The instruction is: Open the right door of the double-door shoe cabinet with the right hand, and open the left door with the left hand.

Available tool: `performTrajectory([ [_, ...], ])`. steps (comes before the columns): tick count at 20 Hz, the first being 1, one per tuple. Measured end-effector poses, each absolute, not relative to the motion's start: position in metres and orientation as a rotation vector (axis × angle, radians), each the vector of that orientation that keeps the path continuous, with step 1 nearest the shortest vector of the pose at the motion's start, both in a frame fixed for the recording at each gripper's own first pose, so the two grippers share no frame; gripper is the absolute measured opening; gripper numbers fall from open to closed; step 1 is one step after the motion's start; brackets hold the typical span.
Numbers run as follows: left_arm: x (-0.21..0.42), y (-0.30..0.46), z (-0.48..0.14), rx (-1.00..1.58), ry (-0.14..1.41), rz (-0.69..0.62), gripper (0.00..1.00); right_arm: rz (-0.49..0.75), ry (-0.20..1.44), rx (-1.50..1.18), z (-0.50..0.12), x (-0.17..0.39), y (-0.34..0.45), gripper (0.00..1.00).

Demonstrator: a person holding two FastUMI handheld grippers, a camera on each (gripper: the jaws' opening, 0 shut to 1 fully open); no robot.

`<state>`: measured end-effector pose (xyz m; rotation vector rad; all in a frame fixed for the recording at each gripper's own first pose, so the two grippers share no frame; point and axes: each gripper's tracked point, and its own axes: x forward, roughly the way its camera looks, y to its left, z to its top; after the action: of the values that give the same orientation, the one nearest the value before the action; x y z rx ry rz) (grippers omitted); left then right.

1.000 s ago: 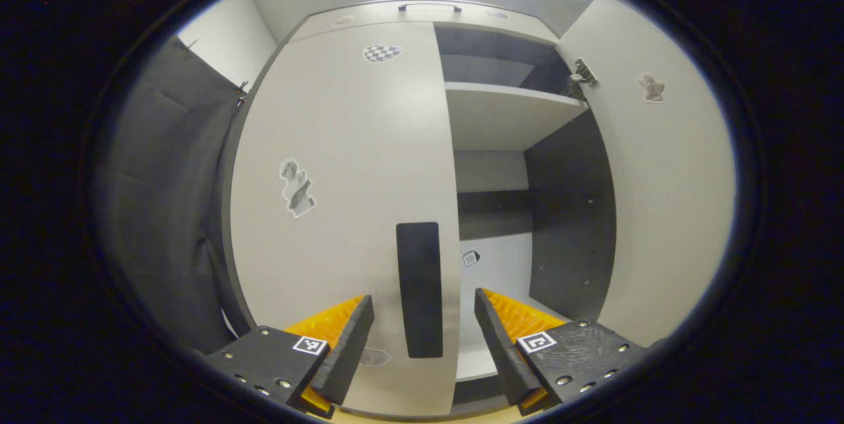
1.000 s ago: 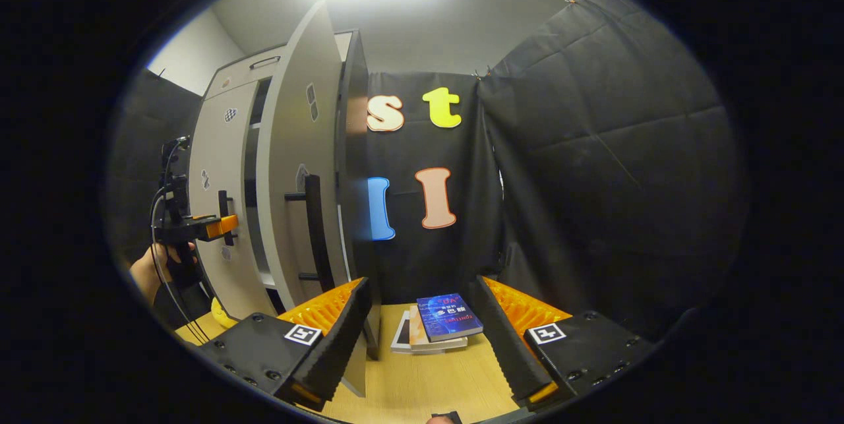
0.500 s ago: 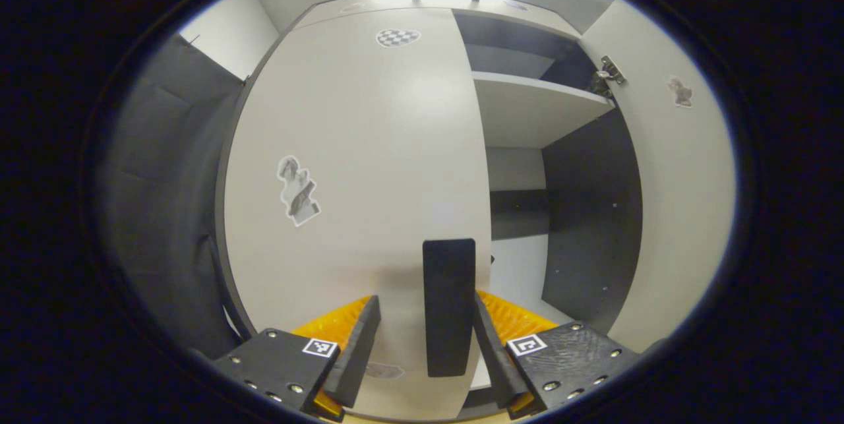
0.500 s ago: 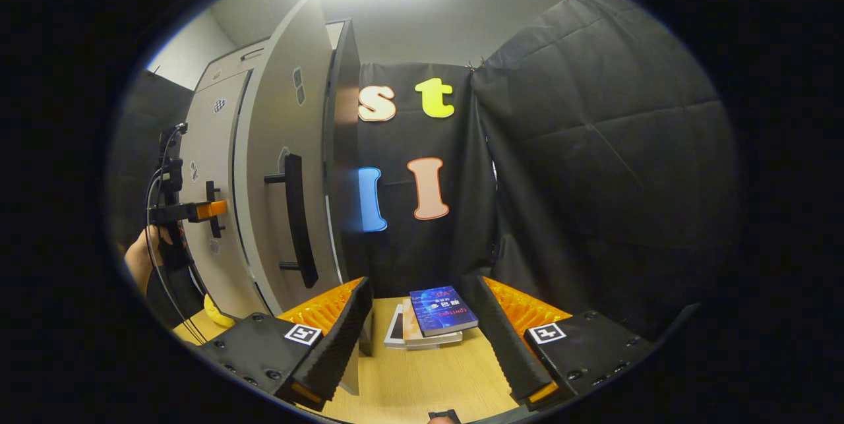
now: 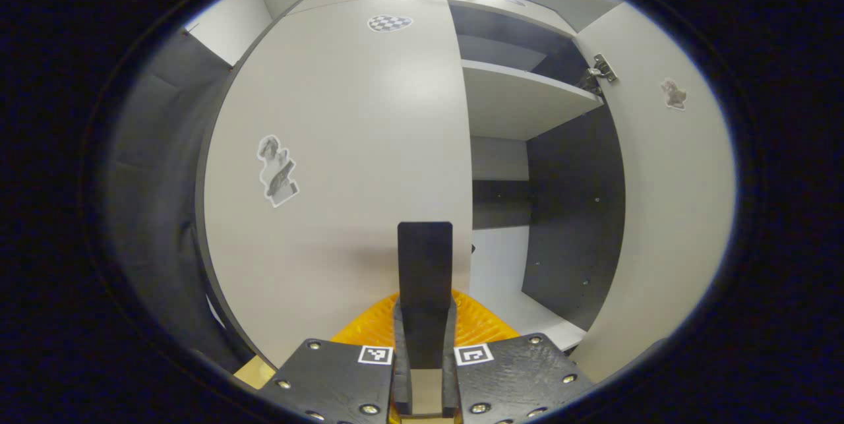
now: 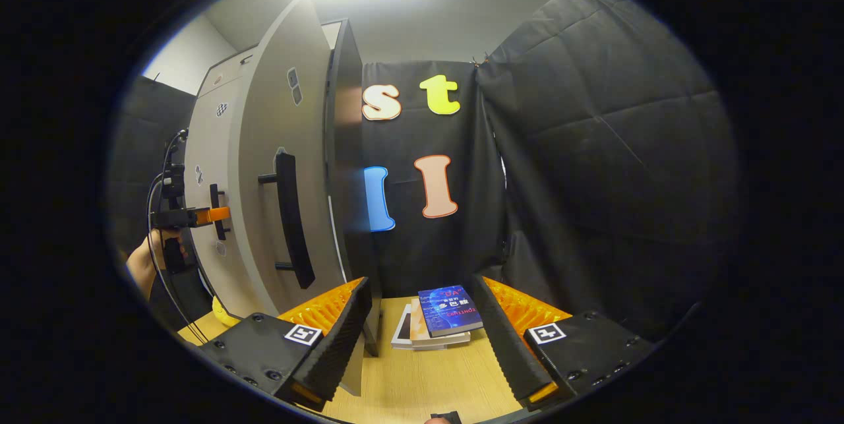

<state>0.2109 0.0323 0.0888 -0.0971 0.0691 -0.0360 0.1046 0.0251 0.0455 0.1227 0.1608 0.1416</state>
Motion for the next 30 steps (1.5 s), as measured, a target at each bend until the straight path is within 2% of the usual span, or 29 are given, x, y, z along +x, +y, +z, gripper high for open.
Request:
performTrajectory([
  [4,0.205,0.034,0.088,-0.098,0.06,0.018,0.09,0.201,0.161,0.126,0.047,0.109,0.033,0.97],
  [12,0.191,0.041,0.088,-0.079,0.054,-0.022,0.08,0.231,0.15,0.108,0.057,0.088,0.051,0.97],
  [13,0.19,0.042,0.088,-0.082,0.055,-0.034,0.08,0.229,0.144,0.099,0.059,0.083,0.056,0.92],
  [14,0.189,0.044,0.089,-0.088,0.055,-0.043,0.08,0.232,0.14,0.091,0.061,0.077,0.062,0.97],
  [27,0.164,0.058,0.091,-0.102,0.045,-0.151,0.08,0.205,0.118,0.036,0.081,0.024,0.116,0.97],
  [28,0.163,0.058,0.09,-0.099,0.044,-0.155,0.08,0.204,0.118,0.039,0.081,0.022,0.119,0.93],
  [30,0.163,0.059,0.091,-0.1,0.04,-0.159,0.08,0.202,0.122,0.042,0.08,0.019,0.126,0.93],
])
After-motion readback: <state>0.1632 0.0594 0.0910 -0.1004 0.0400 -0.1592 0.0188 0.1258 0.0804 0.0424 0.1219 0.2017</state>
